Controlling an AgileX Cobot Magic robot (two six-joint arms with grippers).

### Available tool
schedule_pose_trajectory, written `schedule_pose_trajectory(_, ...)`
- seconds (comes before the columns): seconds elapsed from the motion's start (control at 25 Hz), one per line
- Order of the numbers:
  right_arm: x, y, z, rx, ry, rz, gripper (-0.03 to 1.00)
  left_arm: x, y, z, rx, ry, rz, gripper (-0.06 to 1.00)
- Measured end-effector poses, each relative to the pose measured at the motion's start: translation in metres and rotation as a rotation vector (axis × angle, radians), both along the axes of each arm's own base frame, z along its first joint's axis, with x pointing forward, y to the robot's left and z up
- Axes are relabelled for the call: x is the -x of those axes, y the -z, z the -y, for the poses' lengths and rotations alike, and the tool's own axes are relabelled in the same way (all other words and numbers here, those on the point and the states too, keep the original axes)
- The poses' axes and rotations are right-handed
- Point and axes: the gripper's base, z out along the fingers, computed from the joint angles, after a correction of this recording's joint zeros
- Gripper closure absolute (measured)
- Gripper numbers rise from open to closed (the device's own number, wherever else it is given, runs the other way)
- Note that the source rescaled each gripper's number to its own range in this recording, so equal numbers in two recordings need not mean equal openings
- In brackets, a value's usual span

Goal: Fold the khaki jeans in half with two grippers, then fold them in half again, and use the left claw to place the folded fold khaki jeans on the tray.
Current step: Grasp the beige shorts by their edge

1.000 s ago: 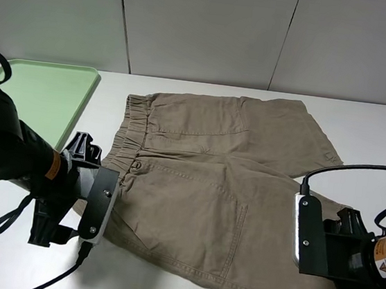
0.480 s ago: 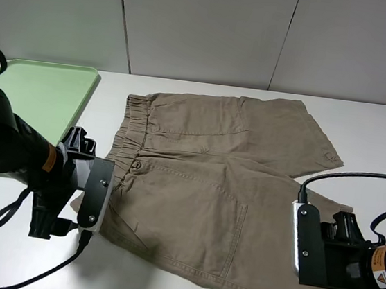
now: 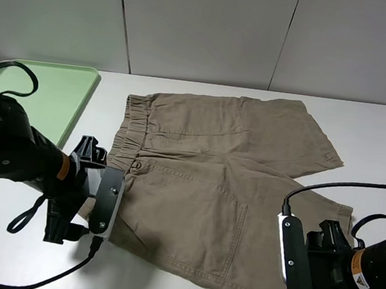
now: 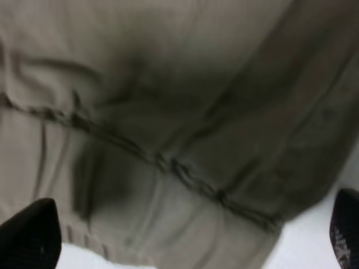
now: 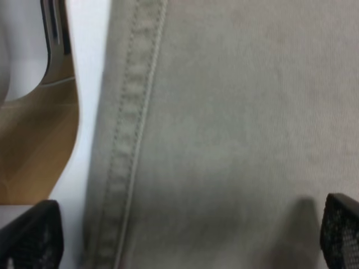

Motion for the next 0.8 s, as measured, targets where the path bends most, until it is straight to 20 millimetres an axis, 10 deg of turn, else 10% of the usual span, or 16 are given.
schedule_pose_trajectory(0.8,-0.0046,-0.0013,-0.0029,-0.022,-0.049,0.057,0.11,-0.0047,0.0029,0.0061,0.045,-0.001,0.019,-0.04)
